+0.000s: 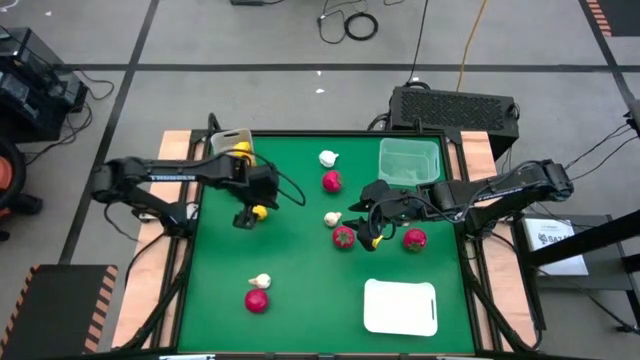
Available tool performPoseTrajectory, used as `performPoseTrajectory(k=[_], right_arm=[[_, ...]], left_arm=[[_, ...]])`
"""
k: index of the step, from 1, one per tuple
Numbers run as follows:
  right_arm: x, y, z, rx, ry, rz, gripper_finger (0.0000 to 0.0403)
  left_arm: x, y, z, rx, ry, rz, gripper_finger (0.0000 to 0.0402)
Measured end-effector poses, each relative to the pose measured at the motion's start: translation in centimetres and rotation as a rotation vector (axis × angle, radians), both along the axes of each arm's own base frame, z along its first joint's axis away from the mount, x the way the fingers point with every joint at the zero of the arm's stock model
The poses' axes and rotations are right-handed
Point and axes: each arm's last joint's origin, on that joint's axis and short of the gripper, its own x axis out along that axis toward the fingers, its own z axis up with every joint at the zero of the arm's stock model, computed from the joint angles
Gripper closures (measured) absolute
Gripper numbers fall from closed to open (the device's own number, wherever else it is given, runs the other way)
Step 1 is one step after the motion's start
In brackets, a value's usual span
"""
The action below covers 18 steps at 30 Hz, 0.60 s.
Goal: Sort produce into baskets
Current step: Put the yellow lemon in the gray bin
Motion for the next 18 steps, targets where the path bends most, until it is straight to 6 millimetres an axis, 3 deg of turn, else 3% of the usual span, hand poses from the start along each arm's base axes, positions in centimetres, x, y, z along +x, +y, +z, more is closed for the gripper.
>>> performPoseTrajectory(k=[9,18], right_arm=[[-0.2,0.6,-0.1,-0.008,0.014,0.024,0.0179],[-0.2,0.6,-0.2,-0.011,0.026,0.026,0.0179]], left_arm=[[-0.4,0.2,-4.3,0.049,-0.004,0.093,0.0075],[-1.3,0.2,-6.4,0.103,0.016,0.131,0.0075]])
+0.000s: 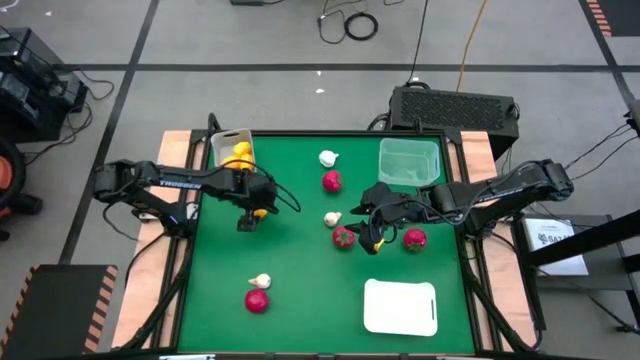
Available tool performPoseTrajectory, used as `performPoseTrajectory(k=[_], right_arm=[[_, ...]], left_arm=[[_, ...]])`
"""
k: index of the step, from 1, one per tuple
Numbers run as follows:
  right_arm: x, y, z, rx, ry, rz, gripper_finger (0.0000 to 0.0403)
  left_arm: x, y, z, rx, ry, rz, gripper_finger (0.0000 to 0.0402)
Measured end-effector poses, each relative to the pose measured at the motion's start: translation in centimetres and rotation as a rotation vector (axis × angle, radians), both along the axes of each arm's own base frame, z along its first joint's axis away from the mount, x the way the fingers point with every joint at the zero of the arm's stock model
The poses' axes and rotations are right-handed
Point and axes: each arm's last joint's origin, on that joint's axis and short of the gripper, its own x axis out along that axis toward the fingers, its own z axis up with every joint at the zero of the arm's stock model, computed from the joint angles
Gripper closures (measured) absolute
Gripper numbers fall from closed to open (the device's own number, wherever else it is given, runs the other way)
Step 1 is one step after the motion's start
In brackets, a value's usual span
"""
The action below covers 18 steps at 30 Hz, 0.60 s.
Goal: Sort produce into baskets
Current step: Put the yellow lemon in the gray bin
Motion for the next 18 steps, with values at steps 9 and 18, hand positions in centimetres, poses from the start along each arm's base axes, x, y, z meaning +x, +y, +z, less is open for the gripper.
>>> performPoseTrajectory(k=[9,18], right_arm=[[0.0,0.0,0.0,-0.016,0.001,0.009,0.0179],[0.1,-0.3,0.0,-0.016,-0.001,-0.002,0.0179]], left_arm=[[-0.4,-0.1,-1.5,0.006,-0.030,0.000,0.0075],[-1.0,-0.2,-2.5,0.012,-0.007,0.004,0.0075]])
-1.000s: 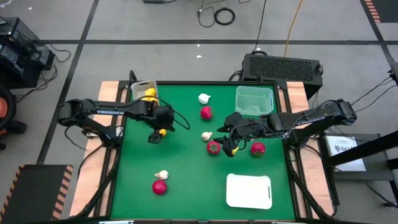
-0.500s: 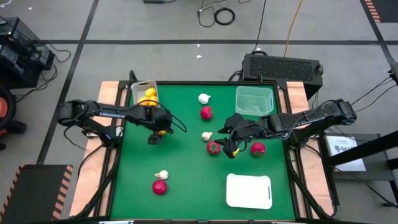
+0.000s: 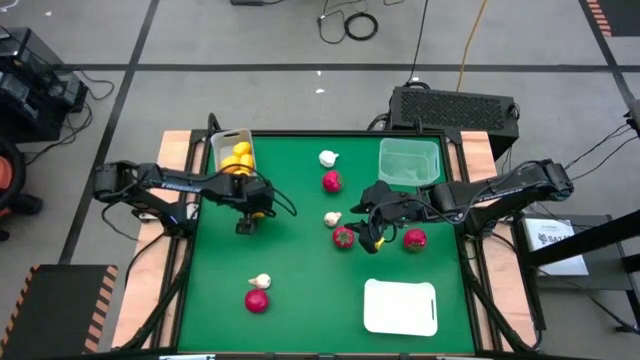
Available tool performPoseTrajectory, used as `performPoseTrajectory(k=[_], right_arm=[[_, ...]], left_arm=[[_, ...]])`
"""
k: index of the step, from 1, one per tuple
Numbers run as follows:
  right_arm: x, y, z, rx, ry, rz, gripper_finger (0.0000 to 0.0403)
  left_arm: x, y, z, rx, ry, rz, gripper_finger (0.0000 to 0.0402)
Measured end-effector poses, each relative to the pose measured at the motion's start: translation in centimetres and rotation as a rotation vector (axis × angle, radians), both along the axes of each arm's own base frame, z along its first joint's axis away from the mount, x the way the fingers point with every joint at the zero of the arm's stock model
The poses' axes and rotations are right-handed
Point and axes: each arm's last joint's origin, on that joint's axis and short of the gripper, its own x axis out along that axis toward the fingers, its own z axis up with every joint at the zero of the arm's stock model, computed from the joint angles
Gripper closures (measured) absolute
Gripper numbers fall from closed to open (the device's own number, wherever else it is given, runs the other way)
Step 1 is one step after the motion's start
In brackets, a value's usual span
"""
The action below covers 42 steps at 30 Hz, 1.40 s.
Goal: Sort produce into baskets
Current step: Put the yellow lemon in the gray bin
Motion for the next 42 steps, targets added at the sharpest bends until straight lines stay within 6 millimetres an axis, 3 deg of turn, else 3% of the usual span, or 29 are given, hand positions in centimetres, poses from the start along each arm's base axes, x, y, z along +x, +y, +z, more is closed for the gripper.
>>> performPoseTrajectory(k=[5,15,19,24,28,32,39,42], right_arm=[[0.1,-0.2,0.0,0.001,-0.004,-0.008,0.0179],[0.1,-0.2,0.0,0.006,-0.004,-0.011,0.0179],[0.0,-0.2,0.0,0.019,-0.005,-0.019,0.0179],[0.0,-0.2,0.0,0.019,-0.005,-0.019,0.0179],[0.0,-0.2,0.0,0.018,-0.005,-0.018,0.0179],[0.0,-0.2,0.0,0.017,-0.004,-0.018,0.0179],[0.1,-0.3,0.0,0.014,-0.005,-0.024,0.0179],[0.1,-0.6,0.1,0.014,-0.014,-0.036,0.0179]], left_arm=[[-0.1,0.0,-0.4,-0.002,-0.016,0.003,0.0086],[0.3,0.1,0.2,-0.004,-0.033,0.025,0.0156],[1.4,0.3,2.2,0.007,-0.054,0.029,0.0176],[2.7,1.0,6.5,0.060,-0.113,0.053,0.0182],[2.3,2.8,10.1,0.182,-0.219,0.229,0.0183],[0.1,5.5,12.1,0.234,-0.293,0.445,0.0183],[-5.1,10.5,12.6,0.150,-0.329,1.024,0.0184],[-6.5,12.3,12.2,0.110,-0.333,1.173,0.0184]])
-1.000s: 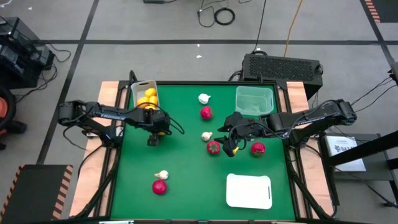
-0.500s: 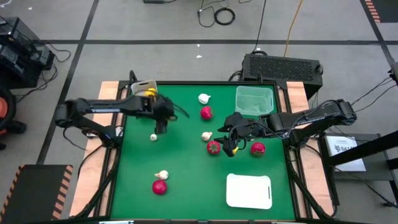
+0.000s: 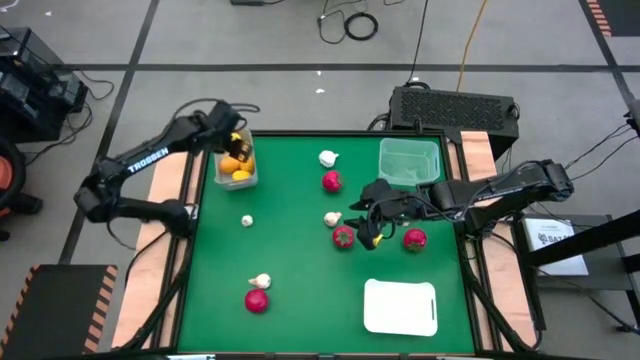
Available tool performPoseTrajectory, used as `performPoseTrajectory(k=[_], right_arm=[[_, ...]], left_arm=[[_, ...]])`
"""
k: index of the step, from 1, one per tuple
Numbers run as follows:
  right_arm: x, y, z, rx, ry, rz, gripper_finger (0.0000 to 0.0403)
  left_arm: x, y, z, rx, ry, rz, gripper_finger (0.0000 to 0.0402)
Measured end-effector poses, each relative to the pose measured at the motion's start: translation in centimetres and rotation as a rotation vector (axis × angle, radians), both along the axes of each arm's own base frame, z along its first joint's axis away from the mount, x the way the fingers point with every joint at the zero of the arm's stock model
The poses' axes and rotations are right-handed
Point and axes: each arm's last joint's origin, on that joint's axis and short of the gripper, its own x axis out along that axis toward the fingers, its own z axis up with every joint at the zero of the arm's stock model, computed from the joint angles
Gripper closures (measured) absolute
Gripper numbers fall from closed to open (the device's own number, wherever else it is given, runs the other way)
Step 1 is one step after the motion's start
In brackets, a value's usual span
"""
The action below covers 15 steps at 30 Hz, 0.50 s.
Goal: Sort produce into baskets
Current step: Put the yellow lemon in the gray bin
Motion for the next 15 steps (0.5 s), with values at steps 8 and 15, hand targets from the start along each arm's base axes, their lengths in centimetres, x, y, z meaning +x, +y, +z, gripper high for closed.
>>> performPoseTrajectory(k=[8,15], right_arm=[[0.1,0.0,0.2,0.013,-0.023,-0.008,0.0179],[0.1,0.1,0.2,0.034,-0.024,-0.013,0.0179]], left_arm=[[-1.4,3.4,-1.7,-0.045,0.002,0.158,0.0184],[-1.2,4.5,-3.5,-0.092,0.085,0.185,0.0177]])
